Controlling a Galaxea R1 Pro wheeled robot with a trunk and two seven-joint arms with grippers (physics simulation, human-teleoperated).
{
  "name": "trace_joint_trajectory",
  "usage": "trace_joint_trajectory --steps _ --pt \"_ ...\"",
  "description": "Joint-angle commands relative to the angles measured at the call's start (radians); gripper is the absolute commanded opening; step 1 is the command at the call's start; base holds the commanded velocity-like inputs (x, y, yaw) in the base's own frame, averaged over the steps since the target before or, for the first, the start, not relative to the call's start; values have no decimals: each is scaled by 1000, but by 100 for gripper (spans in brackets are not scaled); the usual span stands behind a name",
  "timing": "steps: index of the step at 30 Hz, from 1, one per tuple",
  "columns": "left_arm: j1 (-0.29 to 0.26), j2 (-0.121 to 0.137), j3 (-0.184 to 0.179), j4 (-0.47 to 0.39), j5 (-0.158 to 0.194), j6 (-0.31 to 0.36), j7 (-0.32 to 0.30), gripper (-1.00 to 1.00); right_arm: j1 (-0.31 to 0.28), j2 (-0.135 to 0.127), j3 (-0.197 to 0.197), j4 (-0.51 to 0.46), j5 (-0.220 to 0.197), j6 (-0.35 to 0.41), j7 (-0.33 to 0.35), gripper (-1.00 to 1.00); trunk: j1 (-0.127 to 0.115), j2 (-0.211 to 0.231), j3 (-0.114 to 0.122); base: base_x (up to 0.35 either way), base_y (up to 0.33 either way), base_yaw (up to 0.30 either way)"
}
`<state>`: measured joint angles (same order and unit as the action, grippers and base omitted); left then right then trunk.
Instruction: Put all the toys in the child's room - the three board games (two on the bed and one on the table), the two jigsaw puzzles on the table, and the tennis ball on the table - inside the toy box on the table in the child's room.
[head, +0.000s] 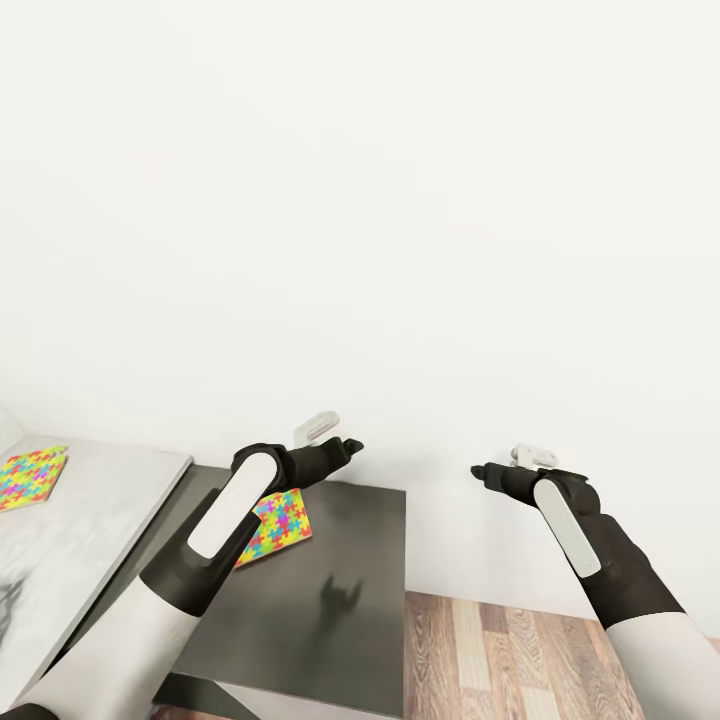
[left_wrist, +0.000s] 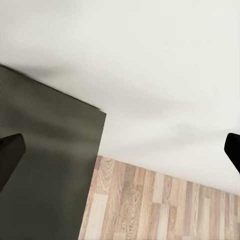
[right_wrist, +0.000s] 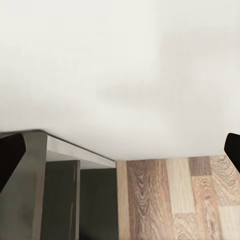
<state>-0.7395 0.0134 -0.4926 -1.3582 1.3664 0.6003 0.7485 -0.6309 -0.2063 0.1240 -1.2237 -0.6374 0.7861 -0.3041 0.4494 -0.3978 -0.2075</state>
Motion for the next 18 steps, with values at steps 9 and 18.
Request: trace_joint_trajectory --steps 9,18 --pt "0 1 -1 5 8 -4 10 100 6 -1 2 -11 -11 10 -10 100 1 -2 -2 70 0 0" --pt "0 2 28 8 10 -6 10 100 28 -2 2 -35 -11 11 -10 100 1 -2 -2 19 0 0"
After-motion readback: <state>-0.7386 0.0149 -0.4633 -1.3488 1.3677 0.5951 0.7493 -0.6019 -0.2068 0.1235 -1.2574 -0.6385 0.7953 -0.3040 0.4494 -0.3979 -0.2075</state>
